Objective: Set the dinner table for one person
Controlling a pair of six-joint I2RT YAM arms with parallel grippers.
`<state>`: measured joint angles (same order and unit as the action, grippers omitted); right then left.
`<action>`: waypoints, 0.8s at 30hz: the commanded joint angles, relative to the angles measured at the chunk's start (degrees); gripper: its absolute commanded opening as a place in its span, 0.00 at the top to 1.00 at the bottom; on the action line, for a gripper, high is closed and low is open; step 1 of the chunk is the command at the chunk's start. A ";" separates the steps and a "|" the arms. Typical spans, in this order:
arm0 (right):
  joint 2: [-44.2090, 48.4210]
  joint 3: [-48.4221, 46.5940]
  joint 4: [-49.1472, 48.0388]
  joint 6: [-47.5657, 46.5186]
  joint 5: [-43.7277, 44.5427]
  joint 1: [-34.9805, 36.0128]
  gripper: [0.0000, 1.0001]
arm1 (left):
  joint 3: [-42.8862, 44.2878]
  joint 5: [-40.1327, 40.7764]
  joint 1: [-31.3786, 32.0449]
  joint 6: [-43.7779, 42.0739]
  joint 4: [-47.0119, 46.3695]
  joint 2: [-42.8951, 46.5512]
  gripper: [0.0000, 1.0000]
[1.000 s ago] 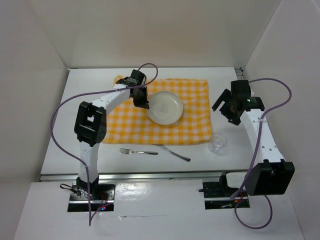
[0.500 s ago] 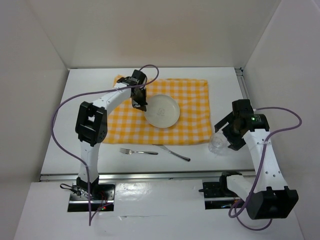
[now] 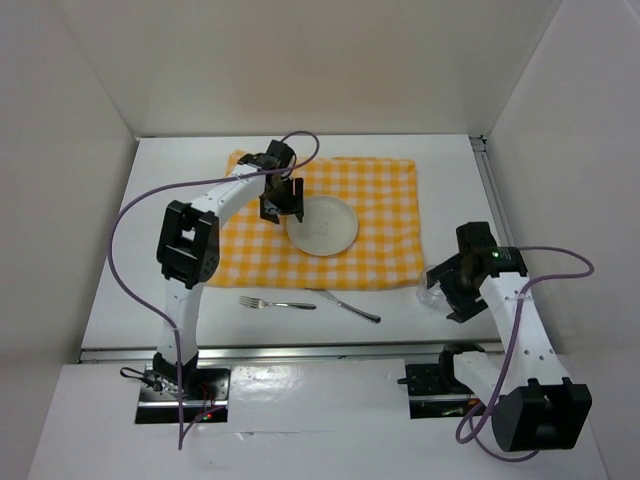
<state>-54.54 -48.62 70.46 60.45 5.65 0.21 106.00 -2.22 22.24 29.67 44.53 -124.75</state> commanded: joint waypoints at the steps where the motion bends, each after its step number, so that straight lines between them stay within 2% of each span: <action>1: 0.58 1.33 -4.79 2.40 0.77 -0.12 0.14 | 2.90 0.11 -0.35 -1.55 1.60 1.96 0.20; 10: 1.63 6.16 -12.80 5.03 2.00 -0.12 0.19 | 5.36 -0.42 -0.35 -2.07 2.93 10.83 0.22; 15: 1.72 8.01 -14.99 7.40 3.31 -0.12 0.26 | 5.27 -0.42 -0.35 -1.46 2.40 12.07 0.25; 21: 3.04 10.65 -17.72 9.43 4.55 -0.12 0.45 | 4.04 -1.56 -0.35 -0.94 1.78 12.60 0.29; 24: 2.51 10.13 -15.88 11.36 6.91 -0.12 0.72 | 4.04 -1.56 -0.35 -0.93 1.78 12.60 0.31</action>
<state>-52.58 -38.17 55.64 68.58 8.60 0.21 109.84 -2.85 22.09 28.71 46.50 -113.45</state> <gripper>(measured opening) 0.325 0.699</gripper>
